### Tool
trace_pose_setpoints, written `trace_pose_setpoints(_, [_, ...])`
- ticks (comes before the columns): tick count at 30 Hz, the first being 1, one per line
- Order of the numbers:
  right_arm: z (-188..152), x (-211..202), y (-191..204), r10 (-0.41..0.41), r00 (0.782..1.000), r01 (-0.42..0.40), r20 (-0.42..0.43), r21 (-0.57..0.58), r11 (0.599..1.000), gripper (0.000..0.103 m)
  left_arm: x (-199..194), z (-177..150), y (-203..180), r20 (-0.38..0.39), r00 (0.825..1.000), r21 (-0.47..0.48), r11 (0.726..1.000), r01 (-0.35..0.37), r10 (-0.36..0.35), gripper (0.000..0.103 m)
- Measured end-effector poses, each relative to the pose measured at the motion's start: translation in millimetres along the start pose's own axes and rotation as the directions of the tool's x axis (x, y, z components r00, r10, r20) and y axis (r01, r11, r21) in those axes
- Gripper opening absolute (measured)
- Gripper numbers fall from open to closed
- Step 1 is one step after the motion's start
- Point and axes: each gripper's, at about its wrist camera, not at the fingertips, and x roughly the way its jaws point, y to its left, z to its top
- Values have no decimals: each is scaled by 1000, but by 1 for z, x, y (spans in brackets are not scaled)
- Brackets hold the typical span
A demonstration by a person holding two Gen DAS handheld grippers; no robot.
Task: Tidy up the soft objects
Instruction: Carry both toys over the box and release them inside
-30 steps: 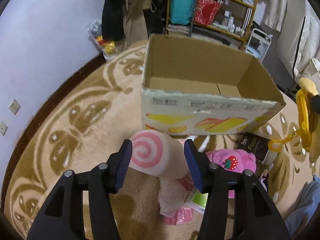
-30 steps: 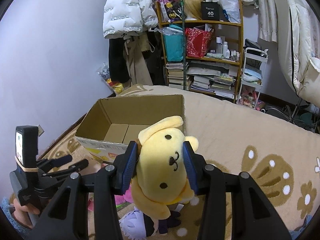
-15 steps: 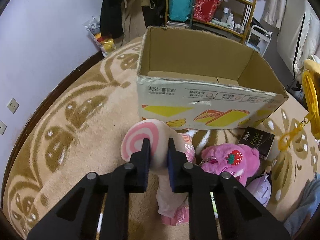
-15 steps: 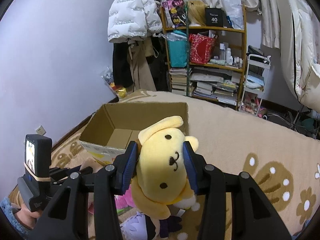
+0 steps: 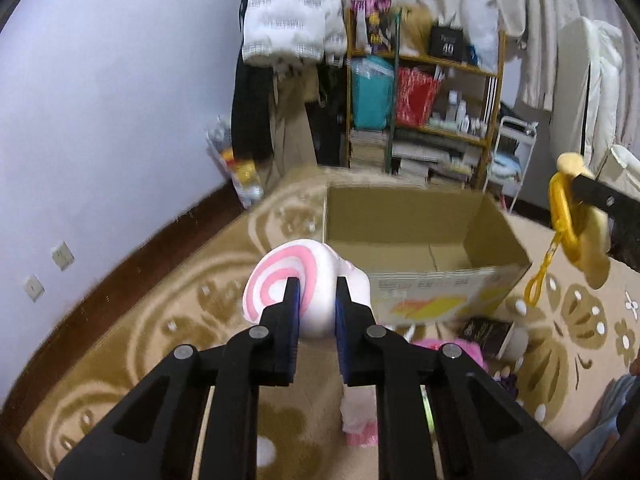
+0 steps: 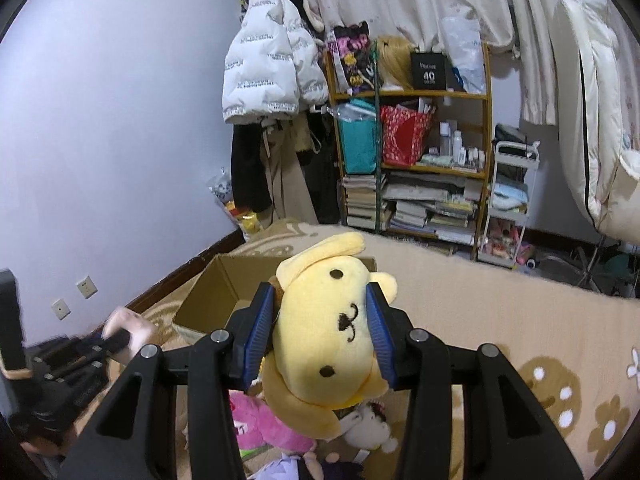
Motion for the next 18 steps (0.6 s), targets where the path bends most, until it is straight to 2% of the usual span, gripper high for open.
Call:
trace_pose_setpoints(8, [18, 7, 1, -1, 999, 2, 35, -32, 999, 49, -10, 36, 4, 83, 996, 1, 1000, -18, 18, 15])
trace_pose_setpoints(18, [30, 35, 9, 30, 998, -23, 62, -111, 994, 50, 12, 68, -16, 134, 991, 34, 999, 11, -15, 16])
